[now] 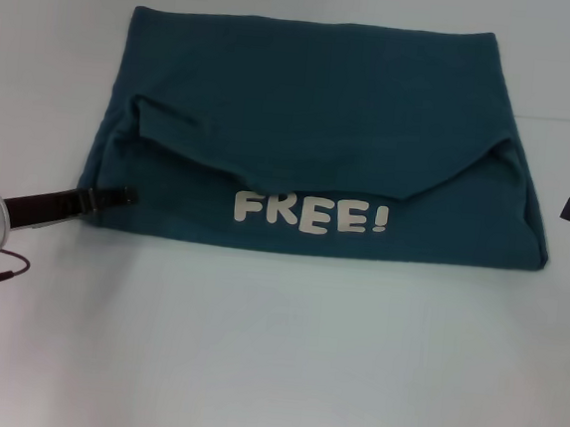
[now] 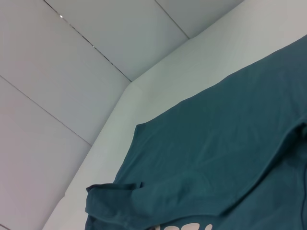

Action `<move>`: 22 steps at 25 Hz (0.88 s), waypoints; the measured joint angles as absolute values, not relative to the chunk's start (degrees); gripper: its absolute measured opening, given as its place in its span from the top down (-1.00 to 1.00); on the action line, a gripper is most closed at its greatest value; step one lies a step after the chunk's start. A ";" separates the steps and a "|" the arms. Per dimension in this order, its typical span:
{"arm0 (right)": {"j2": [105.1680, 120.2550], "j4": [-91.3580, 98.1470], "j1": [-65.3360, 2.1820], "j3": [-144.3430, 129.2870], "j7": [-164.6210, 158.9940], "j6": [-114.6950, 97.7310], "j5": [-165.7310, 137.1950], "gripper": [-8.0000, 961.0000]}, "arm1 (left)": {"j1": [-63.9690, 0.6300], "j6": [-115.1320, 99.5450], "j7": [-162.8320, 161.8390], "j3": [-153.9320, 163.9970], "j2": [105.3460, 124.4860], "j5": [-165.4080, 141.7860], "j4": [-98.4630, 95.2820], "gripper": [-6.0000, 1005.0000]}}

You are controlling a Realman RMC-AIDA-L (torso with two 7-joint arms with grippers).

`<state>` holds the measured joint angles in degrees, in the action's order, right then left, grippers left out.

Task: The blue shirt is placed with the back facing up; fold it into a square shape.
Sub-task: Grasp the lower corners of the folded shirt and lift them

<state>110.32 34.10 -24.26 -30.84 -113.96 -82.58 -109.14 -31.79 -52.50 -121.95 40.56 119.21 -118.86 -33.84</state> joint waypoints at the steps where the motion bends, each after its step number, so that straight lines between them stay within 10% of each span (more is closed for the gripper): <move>1: 110.31 34.10 -24.26 -30.84 -113.97 -82.58 -109.15 -0.91 | -31.78 -52.53 -121.95 40.57 119.20 -118.86 -33.84 -0.55; 22: 108.14 35.43 -26.64 -31.85 -121.94 -82.45 -118.16 -0.90 | -32.09 -57.09 -122.61 39.42 118.24 -118.58 -34.63 0.77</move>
